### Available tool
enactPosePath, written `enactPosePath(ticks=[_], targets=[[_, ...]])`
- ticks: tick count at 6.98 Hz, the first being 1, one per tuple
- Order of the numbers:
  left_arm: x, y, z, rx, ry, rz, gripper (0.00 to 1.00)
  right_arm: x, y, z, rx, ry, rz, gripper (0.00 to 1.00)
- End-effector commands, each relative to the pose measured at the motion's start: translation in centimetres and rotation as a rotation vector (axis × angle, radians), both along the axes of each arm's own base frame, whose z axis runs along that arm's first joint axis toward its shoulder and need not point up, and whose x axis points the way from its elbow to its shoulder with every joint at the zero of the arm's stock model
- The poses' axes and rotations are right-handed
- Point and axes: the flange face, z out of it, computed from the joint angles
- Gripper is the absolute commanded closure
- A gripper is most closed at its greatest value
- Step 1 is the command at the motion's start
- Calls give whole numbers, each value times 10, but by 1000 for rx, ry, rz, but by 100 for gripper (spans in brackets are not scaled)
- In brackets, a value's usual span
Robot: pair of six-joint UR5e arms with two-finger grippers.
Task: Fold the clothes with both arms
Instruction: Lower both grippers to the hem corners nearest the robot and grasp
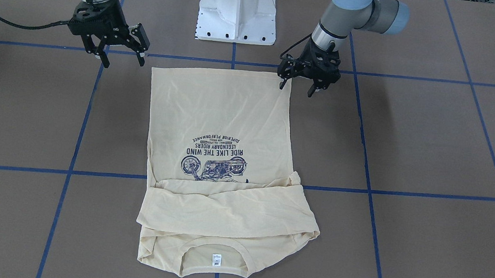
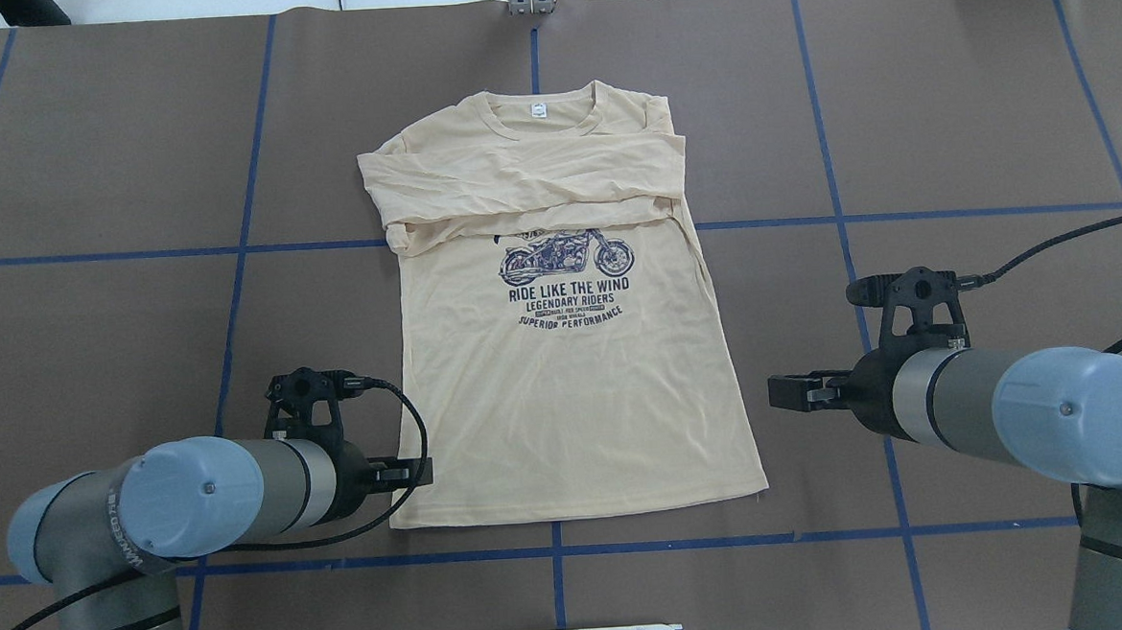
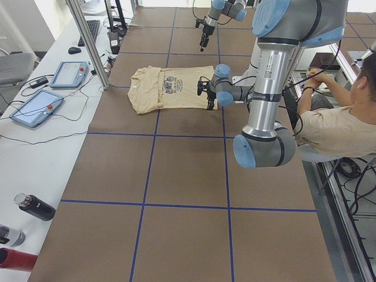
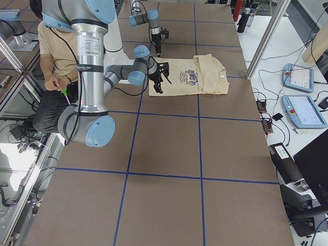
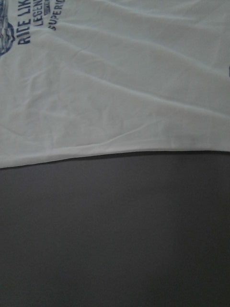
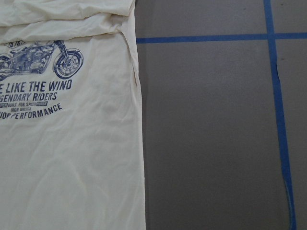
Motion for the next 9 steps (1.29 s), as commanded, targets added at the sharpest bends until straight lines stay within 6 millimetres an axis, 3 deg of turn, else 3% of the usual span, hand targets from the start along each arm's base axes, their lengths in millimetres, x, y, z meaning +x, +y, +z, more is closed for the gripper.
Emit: enactPosePath(ticks=[1, 4, 7, 9], targets=[[10, 20, 1, -25, 2, 14, 37, -1, 0, 0, 0, 0, -1, 0], [15, 28, 3, -28, -4, 28, 41, -1, 1, 0, 0, 0, -2, 0], [15, 28, 5, -29, -6, 29, 58, -1, 1, 0, 0, 0, -2, 0], [16, 27, 8, -31, -18, 30, 58, -1, 1, 0, 0, 0, -2, 0]])
